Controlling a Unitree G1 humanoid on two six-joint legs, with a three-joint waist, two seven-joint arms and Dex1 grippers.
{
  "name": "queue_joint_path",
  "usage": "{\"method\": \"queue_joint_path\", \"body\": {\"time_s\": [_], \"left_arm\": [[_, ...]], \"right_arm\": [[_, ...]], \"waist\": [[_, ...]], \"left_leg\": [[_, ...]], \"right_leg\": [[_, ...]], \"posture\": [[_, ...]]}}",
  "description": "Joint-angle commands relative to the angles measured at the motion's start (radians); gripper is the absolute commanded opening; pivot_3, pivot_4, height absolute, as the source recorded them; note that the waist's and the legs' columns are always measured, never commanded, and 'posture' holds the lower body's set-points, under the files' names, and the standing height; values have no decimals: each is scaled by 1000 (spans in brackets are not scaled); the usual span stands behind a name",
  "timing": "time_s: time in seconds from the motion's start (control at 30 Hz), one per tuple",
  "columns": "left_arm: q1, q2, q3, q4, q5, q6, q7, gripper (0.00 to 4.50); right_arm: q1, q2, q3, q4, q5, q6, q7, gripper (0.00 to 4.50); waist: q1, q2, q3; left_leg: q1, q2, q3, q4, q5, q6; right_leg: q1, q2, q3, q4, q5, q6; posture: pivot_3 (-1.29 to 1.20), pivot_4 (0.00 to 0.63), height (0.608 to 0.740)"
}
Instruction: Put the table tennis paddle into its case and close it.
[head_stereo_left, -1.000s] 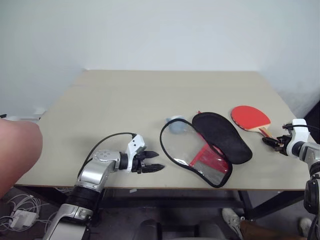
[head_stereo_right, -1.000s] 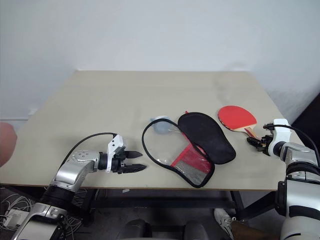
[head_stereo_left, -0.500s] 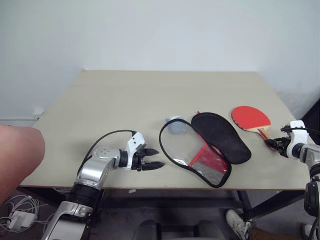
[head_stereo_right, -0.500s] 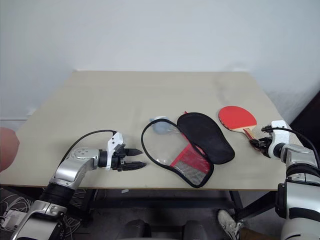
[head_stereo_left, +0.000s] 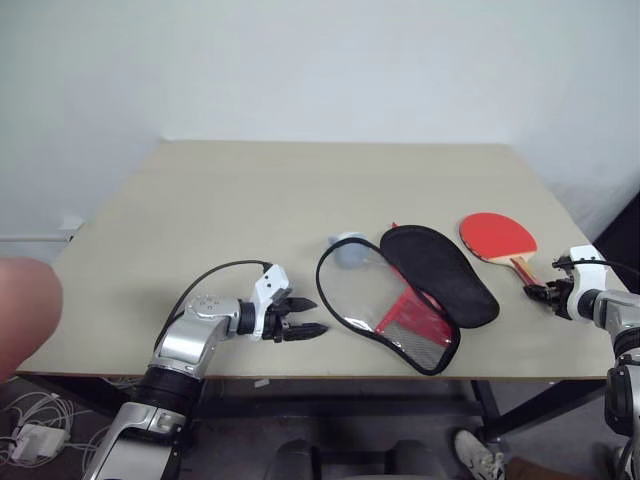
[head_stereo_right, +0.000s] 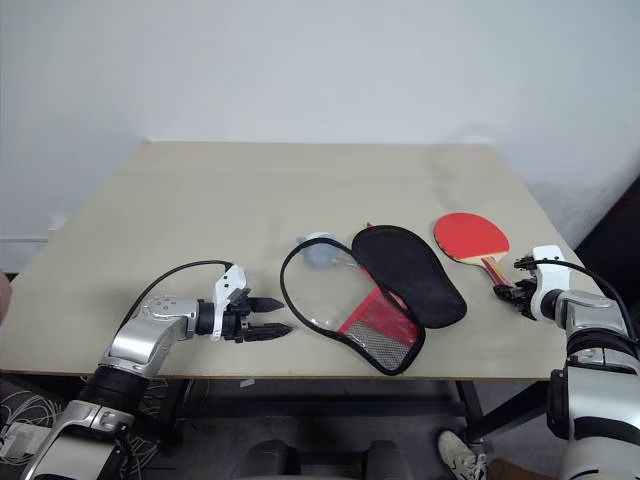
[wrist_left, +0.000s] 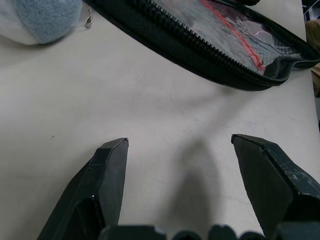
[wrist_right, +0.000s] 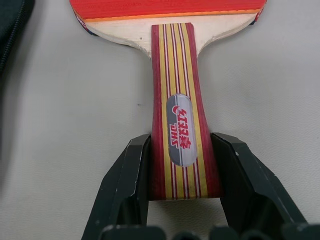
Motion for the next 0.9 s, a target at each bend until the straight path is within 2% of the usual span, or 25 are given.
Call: {"method": "queue_joint_path", "body": {"time_s": [0.03,0.23,0.43,0.6,0.9], "left_arm": [[-21,0,11,-18,-6,-8,4,3515],[-32,-14,-2,-3,-2,-12,-1,3515],[-51,-31,-18,25,7,-19,-11,3515],[-67,-39,-29,41,9,-24,-19,3515],[-88,-56,-42,65,18,-31,-28,3515]], "right_arm": [[10,9,-3,-30,15,25,45,1566],[60,-24,-96,-282,119,114,60,1566],[249,3,-158,-734,221,293,17,1566],[363,41,-162,-1008,284,423,-27,1566],[497,134,-160,-1286,365,517,-101,1566]], "waist": [[-2,0,0],[-5,3,2],[-4,4,2],[2,4,2],[21,3,2]], "left_leg": [[0,0,0,0,0,0],[0,0,2,0,0,0],[-1,0,4,0,0,0],[-1,0,5,0,0,0],[-2,-1,6,0,0,0]], "right_leg": [[0,0,0,0,0,0],[-1,0,2,0,0,0],[-3,0,4,1,0,0],[-3,0,5,1,0,0],[-4,0,7,1,0,1]], "posture": [[0,0,740],[0,0,740],[0,0,740],[0,0,740],[0,0,740]]}}
